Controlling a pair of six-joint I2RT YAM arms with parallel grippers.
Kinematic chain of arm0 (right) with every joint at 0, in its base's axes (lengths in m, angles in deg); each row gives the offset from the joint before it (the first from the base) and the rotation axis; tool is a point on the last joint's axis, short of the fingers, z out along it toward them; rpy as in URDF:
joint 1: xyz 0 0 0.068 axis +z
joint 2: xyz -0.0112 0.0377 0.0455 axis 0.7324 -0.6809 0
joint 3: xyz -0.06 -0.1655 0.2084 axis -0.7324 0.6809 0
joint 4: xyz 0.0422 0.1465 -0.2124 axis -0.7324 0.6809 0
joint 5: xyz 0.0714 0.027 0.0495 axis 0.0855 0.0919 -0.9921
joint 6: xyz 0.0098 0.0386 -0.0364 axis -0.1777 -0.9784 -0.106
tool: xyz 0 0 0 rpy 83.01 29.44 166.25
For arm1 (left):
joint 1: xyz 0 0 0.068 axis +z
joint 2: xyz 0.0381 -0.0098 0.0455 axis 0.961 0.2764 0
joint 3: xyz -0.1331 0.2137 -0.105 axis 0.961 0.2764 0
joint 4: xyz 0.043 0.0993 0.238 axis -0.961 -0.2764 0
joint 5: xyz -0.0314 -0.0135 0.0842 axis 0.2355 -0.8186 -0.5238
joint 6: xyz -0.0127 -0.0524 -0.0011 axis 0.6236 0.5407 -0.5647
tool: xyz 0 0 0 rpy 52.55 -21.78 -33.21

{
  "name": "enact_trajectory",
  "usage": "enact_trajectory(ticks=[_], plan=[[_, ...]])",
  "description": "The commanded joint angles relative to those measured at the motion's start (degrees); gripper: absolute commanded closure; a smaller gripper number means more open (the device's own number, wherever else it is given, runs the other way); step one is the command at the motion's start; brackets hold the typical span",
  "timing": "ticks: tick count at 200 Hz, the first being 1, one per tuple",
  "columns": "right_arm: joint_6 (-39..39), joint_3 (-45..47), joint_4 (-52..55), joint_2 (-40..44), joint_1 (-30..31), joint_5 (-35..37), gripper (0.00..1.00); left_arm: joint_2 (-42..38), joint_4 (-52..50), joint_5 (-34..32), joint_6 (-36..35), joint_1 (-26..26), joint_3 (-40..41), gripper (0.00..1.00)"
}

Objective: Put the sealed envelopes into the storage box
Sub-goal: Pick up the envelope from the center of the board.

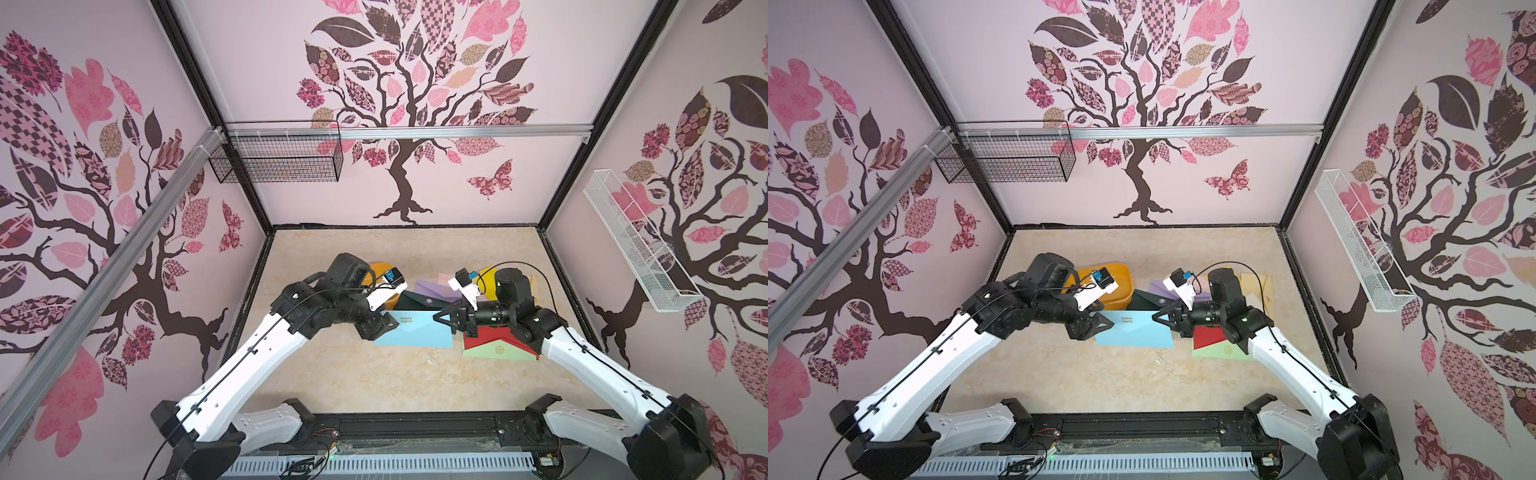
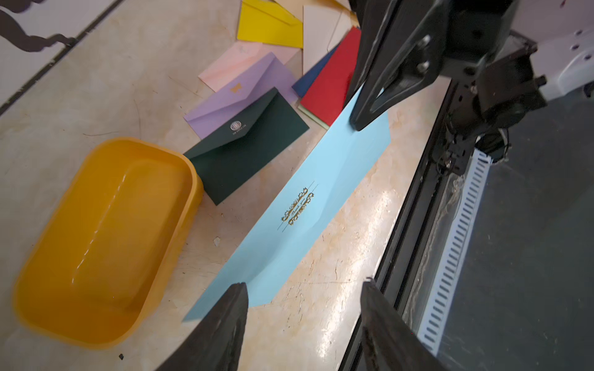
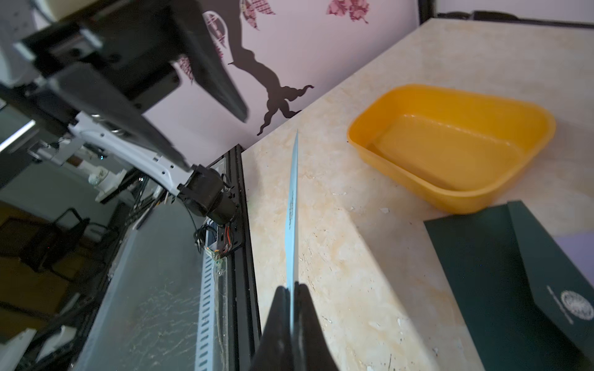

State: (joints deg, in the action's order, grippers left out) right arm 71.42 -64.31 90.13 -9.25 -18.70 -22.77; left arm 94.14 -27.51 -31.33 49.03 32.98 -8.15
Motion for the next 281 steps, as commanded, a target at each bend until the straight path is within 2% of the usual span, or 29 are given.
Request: enact_trajectory(ticks=[1,29,74,110,162,181,209,229,233,236,247,257,267,281], plan=[[10.66,-1.78,4.34,2.04,4.27,-2.38,1.0,1.34,-6.92,4.77,-8.97,-1.93,-2.28,0.36],[12.0,-2.05,5.1,3.15,5.26,-4.61,1.0,1.14,-6.34,3.17,-9.35,-2.18,0.34,0.38],[12.7,-2.35,5.33,3.37,5.37,-4.47,1.0,-1.53,-3.94,6.5,-7.32,-2.55,3.89,0.47],[13.12,-2.51,5.86,3.11,5.29,-4.77,1.0,0.42,-3.78,8.23,-6.53,-2.71,3.02,0.66],[13.83,-2.31,6.38,2.94,5.63,-4.9,1.0,4.14,-4.15,10.57,-5.89,-3.06,0.3,0.68],[14.02,-2.35,6.4,2.92,5.69,-4.76,1.0,4.94,-4.61,11.19,-5.95,-3.25,-0.39,0.8],[13.85,-2.24,6.54,3.09,5.73,-4.03,1.0,5.3,-4.73,11.76,-5.73,-3.4,-0.26,0.87],[13.33,-2.29,6.42,3.2,5.72,-3.68,1.0,5.16,-4.76,11.17,-5.98,-3.43,-0.22,1.0],[13.12,-2.31,6.34,3.12,5.77,-3.51,1.0,5.12,-4.83,10.84,-6.02,-3.43,-0.22,1.0],[12.96,-2.25,6.3,3.18,5.7,-3.31,0.96,4.93,-4.77,10.53,-6.07,-3.44,-0.22,1.0],[11.97,-1.79,5.65,3.44,5.73,-1.95,0.64,4.73,-4.85,8.6,-6.5,-3.42,-0.3,1.0],[9.77,-0.96,3.88,4.08,5.79,0.57,0.44,4.21,-4.92,6.35,-7.07,-3.41,-0.22,1.0],[6.81,0.5,1.31,5.2,5.73,4.68,0.33,3.62,-4.96,2.99,-7.68,-3.41,-0.17,1.0],[2.85,2.75,-1.2,6.93,5.71,12.54,0.28,3.31,-6.5,-1.7,-11.21,-3.33,-0.42,1.0]])
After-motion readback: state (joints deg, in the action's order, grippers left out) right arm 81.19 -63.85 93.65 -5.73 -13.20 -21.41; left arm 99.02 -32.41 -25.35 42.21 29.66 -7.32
